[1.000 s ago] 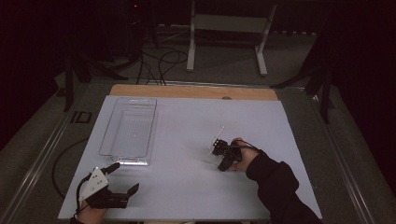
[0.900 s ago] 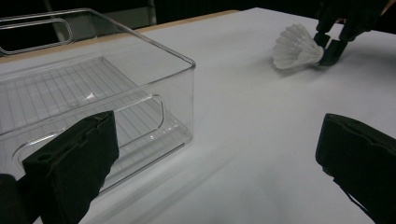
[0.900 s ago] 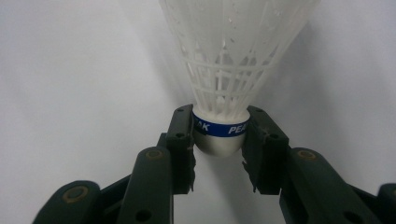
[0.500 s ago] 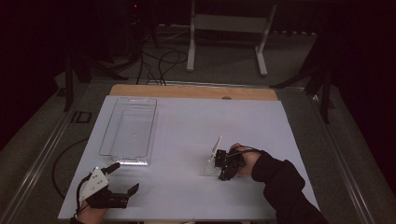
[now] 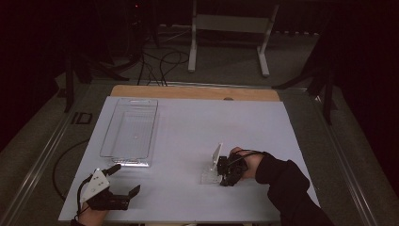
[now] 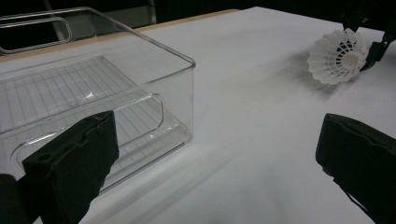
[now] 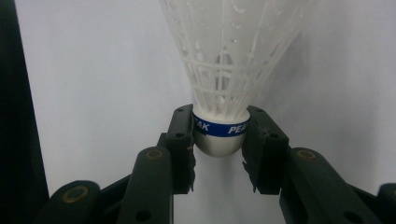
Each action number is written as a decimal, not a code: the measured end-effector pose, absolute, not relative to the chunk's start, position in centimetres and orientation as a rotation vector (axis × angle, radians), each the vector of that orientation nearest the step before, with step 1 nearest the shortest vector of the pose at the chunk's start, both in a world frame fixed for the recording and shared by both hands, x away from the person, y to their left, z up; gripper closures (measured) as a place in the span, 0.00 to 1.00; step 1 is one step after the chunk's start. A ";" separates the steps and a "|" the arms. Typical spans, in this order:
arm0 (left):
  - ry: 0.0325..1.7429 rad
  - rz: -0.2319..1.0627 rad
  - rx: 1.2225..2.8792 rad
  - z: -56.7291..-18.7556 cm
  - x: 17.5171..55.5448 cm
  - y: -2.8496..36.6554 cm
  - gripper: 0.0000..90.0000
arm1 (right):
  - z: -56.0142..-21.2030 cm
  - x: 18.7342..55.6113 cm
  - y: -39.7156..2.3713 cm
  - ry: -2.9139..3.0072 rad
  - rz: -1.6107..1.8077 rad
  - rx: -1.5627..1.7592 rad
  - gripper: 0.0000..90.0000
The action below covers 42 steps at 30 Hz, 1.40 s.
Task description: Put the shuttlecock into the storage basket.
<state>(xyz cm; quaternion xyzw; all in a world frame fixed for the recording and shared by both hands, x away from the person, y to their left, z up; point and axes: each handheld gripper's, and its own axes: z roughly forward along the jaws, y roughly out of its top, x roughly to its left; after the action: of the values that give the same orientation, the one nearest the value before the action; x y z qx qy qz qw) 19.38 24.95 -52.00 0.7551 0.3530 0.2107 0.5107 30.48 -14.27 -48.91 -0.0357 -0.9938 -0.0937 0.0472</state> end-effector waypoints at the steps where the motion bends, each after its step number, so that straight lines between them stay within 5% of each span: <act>1: 0.850 0.508 1.818 -52.0 19.4 24.9 0.00 | -48.9 30.4 -14.2 -3.031 -0.296 -0.095 0.73; 42: 0.837 0.484 1.849 -51.9 19.6 24.7 0.00 | -46.4 29.4 -14.4 -2.989 -0.536 0.071 0.73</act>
<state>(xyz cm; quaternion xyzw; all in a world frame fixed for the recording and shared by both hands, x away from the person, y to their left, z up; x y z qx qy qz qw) 19.57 24.65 -51.89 0.7656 0.3467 0.2005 0.5034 29.43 -14.40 -46.36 0.0232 -0.9827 -0.1764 0.0520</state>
